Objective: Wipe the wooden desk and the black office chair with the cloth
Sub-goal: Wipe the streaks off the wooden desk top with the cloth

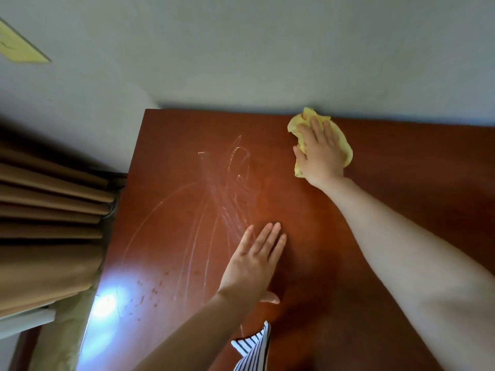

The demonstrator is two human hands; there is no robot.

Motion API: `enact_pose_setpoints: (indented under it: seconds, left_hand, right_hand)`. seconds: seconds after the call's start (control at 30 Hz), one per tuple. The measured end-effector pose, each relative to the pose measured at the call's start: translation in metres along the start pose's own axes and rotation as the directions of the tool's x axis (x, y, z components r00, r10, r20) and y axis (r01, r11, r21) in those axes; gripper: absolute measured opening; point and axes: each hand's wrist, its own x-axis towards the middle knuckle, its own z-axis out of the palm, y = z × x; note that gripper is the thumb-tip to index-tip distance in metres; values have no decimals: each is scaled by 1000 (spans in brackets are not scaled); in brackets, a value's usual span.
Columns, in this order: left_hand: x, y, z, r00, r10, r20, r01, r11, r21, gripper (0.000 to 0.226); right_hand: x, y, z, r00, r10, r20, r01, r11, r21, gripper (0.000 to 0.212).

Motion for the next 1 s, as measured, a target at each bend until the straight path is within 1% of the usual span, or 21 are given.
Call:
enact_pose_setpoints:
  seconds: [0.07, 0.13, 0.2, 0.27, 0.33, 0.47, 0.57, 0.63, 0.7, 0.77, 0.83, 0.9, 1.0]
  left_hand:
    - [-1, 1, -2, 1000, -1, 11, 1, 1000, -14, 119]
    - [0, 1, -2, 1000, -3, 17, 4, 1000, -12, 119]
    - [0, 0, -3, 999, -14, 30, 13, 1000, 4, 120]
    - [-1, -2, -3, 999, -21, 47, 21, 1000, 9, 121]
    - [-1, -1, -3, 998, -31, 54, 31, 1000, 0, 122]
    - [1, -1, -1, 998, -29, 47, 29, 1000, -11, 121]
    - [0, -2, -1, 999, -12, 31, 12, 1000, -7, 120]
    - [1, -2, -1, 1000, -1, 20, 1, 1000, 0, 119]
    - [0, -4, -1, 1000, 3, 22, -4, 1000, 10, 118]
    - [0, -4, -3, 999, 26, 20, -27, 999, 25, 117]
    - [0, -6, -4, 999, 46, 17, -47, 998, 34, 117]
    - [1, -9, -5, 998, 67, 11, -67, 997, 33, 116]
    - [1, -16, -6, 995, 102, 15, -102, 994, 49, 114]
  right_hand:
    - [11, -18, 8, 998, -66, 4, 66, 997, 27, 46]
    - [14, -34, 15, 981, -193, 31, 191, 980, 46, 45]
    - [11, -48, 21, 937, -342, 72, 338, 939, 63, 44]
    - [0, -59, 27, 875, -472, 112, 466, 882, 77, 43]
    - [-17, -62, 31, 817, -560, 140, 555, 828, 76, 44]
    - [-50, -52, 32, 730, -662, 170, 647, 749, 142, 44]
    - [-66, -29, 22, 712, -676, 188, 644, 736, 207, 43]
    - [-76, -7, 12, 741, -648, 177, 616, 760, 206, 42]
    - [-85, 17, 2, 810, -571, 132, 545, 816, 191, 42]
    - [-99, 46, -11, 904, -425, 54, 411, 896, 169, 41]
    - [-107, 75, -25, 963, -271, -9, 269, 949, 163, 41]
    - [-109, 99, -36, 988, -146, -48, 151, 980, 127, 41]
    - [-94, 116, -44, 997, 26, -69, -18, 992, 123, 41]
